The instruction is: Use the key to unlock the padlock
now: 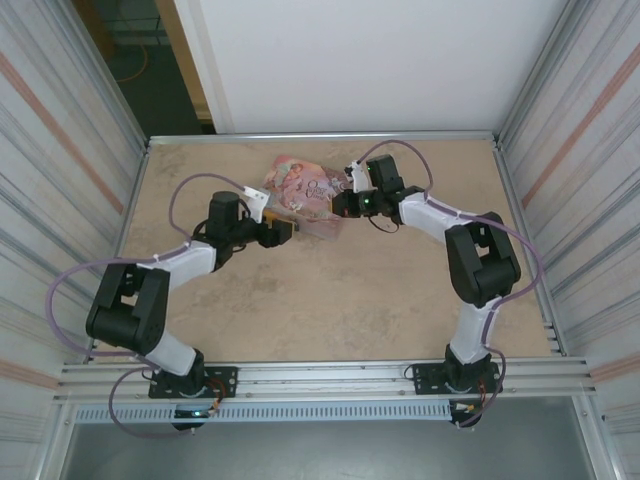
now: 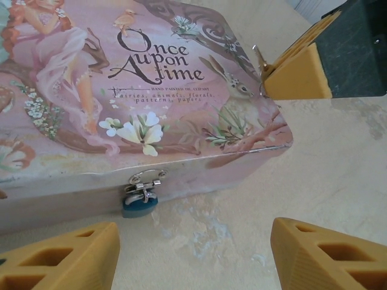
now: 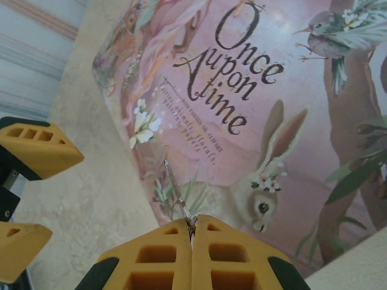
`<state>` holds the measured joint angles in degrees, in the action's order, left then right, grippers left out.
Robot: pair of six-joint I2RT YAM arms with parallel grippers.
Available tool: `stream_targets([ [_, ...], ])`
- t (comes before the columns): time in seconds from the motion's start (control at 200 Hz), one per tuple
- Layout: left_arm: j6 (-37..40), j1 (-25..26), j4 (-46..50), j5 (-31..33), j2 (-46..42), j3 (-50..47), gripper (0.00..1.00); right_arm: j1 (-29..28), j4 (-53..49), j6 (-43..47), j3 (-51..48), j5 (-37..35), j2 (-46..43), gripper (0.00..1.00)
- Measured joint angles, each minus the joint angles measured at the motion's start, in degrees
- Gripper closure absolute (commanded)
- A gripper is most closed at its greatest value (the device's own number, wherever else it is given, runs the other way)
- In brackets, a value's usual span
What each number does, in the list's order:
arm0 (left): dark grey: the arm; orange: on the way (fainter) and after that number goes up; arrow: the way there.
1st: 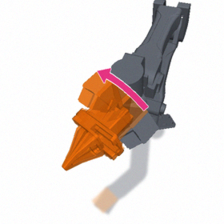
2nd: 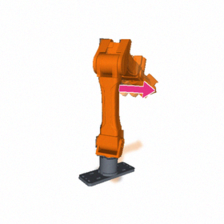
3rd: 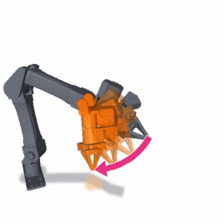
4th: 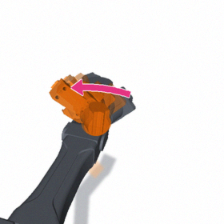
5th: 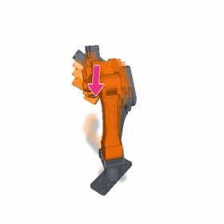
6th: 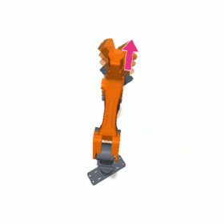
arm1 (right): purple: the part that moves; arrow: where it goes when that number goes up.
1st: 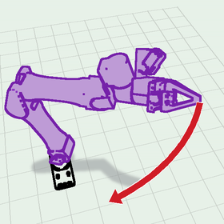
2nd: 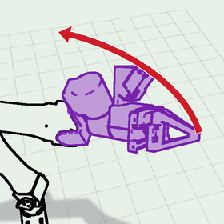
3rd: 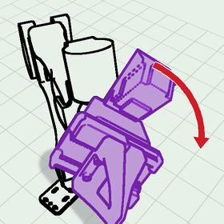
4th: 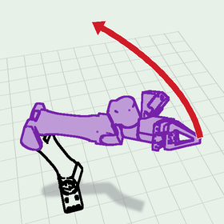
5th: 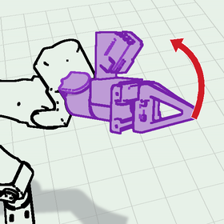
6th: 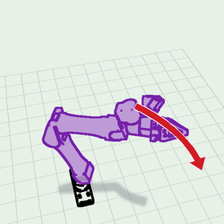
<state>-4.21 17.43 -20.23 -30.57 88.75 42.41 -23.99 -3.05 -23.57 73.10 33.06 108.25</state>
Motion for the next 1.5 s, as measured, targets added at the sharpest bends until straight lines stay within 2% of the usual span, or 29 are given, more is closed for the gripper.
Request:
stream_targets([
  [0.316, 0.13, 0.00, -6.69, -2.05, 4.87, -0.24, 0.33, 1.16, 3.56, -4.33, -0.59, 1.38, 2.32, 1.00],
  [0.746, 0.13, -0.76, -10.05, -4.17, 9.62, -0.24, 0.37, 0.42, 12.09, -6.69, -5.88, 2.86, 1.22, 1.00],
  [1.498, 0.42, -2.80, -10.14, -5.95, 16.72, 1.81, 0.45, -0.44, 12.00, -7.48, -6.27, 2.60, 0.79, 1.00],
])
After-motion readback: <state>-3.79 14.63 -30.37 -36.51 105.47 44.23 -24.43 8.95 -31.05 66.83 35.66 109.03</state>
